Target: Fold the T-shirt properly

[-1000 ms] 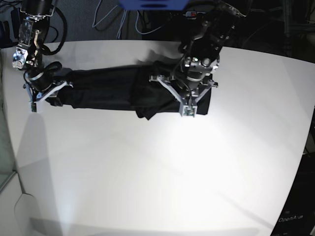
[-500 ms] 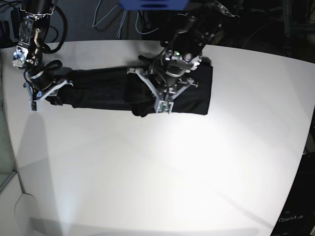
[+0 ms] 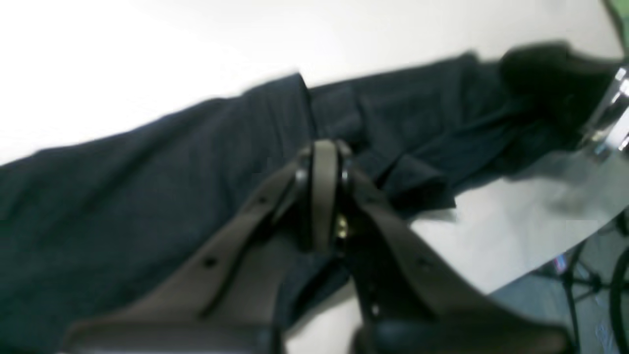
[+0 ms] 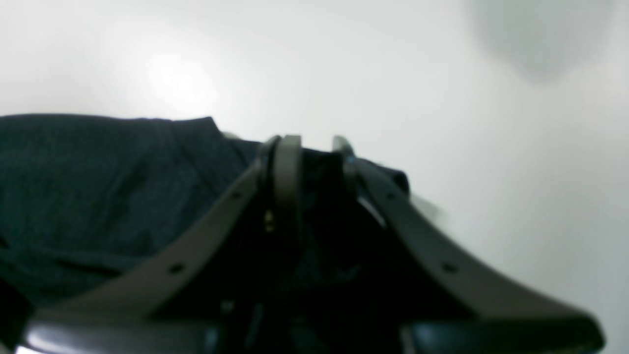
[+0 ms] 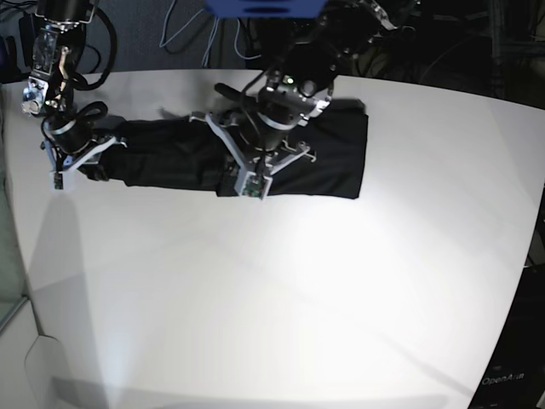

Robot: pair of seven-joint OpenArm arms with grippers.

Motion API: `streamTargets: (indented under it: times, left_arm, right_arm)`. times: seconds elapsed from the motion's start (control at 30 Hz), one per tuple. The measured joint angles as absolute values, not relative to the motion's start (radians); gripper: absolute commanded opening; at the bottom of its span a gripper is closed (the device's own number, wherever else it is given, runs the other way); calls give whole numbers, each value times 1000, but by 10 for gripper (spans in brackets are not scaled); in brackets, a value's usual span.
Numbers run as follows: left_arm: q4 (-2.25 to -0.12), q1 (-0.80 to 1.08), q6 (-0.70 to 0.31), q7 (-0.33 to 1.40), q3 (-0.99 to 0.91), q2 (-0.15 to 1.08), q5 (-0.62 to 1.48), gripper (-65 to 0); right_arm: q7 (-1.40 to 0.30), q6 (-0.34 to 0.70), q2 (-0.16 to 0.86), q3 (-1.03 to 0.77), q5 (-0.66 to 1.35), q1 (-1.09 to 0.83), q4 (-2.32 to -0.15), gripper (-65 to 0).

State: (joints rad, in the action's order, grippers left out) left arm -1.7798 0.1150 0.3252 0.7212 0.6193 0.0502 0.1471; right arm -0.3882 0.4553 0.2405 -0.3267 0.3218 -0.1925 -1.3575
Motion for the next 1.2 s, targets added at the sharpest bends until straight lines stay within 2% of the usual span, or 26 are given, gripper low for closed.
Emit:
streamTargets:
  times: [0.2,0.3,0.5,0.87,0.97,1.07,1.2]
  left_arm:
    - [-1802,143,325,715,512,112,147,-650]
    - [-1800,206,326,728,441,170,147,-650]
    - [-1762,234,321,714,336,208,150,-650]
    - [-1739,254,321,713,320,213,147,-650]
    - [-1734,251,321,713,319,213,147,-650]
    - [-1734,251,321,712,319,214,147,-650]
    - [-1734,251,321,709,320,215,147,-650]
  right_arm:
    - [-390,455,242,-327,322,-192,-1359,-559]
    - [-421,456,244,-327,313,-194,-1385,-559]
    - [-482,456,252,-324,289,-215,-1455,-555]
    - [-479,456,257,-327,291,-212,-1466,-552]
    - [-479,456,257,-332,291,-208,-1468,-512]
    - [-479,456,255,-368,290,-206,-1471,-444]
    - [-489,456,281,-363,286,-218,-1519,-432]
